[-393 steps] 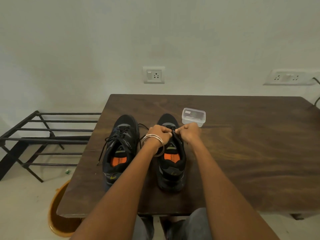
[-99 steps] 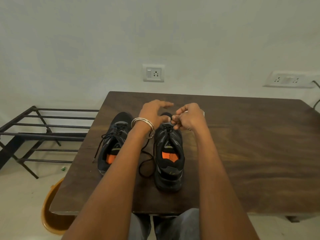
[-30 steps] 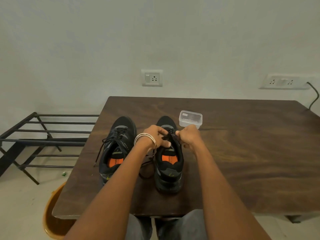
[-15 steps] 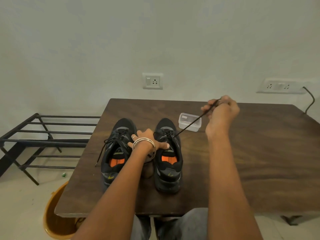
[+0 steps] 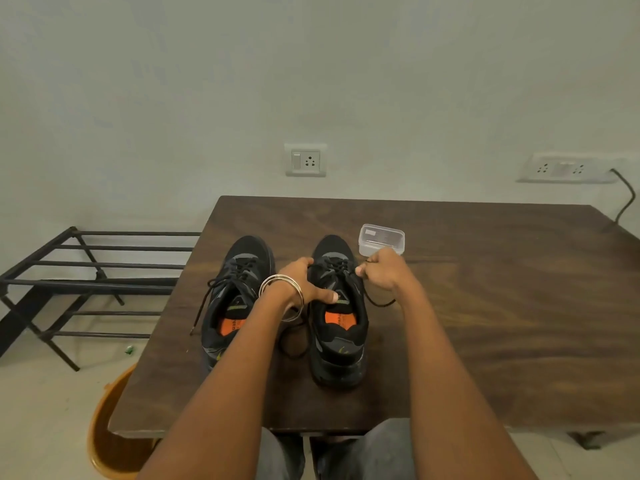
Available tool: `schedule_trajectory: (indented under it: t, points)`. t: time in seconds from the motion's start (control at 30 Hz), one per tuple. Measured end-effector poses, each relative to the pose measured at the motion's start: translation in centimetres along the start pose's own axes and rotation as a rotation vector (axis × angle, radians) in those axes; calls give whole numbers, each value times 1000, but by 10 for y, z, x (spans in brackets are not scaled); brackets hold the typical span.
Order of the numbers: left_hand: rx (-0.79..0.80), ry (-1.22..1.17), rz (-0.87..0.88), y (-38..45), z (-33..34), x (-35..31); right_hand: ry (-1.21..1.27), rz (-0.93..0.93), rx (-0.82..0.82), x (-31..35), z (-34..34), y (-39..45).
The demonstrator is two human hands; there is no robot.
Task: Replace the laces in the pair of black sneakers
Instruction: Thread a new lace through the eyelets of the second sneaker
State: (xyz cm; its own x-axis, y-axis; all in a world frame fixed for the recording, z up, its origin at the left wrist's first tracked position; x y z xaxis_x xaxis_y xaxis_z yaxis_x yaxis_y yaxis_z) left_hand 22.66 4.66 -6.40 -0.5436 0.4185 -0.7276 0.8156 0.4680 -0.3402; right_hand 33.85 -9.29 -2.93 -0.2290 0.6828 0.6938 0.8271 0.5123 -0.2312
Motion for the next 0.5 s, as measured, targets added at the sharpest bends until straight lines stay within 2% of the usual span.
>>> schedule_trajectory:
  t: [0.07, 0.13, 0.27, 0.3, 0.33, 0.37, 0.43, 0.5]
  points:
    - [13, -12, -6, 2, 2, 3, 187, 26, -37, 2, -12, -5]
    - [23, -30, -13, 3, 3, 4, 491, 28, -123, 7, -32, -14]
    - [21, -18, -6, 3, 2, 2, 1443, 11, -278, 2, -63, -26]
    - [21, -13, -5, 3, 2, 2, 1540, 7, -338, -3, -68, -26]
    - [23, -15, -10, 3, 2, 3, 1489, 12, -408, -8, -72, -27]
    - [26, -21, -11, 3, 3, 3, 1324, 21, -467, -12, -75, -27]
    - [38, -29, -12, 4, 4, 3, 694, 60, -474, -11, -72, -22]
    - [43, -37, -13, 4, 6, 3, -49, 154, -348, -13, -52, -13]
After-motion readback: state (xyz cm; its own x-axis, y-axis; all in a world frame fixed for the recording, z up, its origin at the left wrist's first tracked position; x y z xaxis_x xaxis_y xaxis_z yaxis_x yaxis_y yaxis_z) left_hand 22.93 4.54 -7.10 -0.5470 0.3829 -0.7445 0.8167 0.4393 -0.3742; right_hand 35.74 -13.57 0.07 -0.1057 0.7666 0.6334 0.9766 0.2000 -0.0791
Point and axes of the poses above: each hand's wrist, its own y-axis towards the middle knuckle, its own z-axis out of the palm, x = y × z, the point moved 10 cm from there along y, towards the middle knuckle
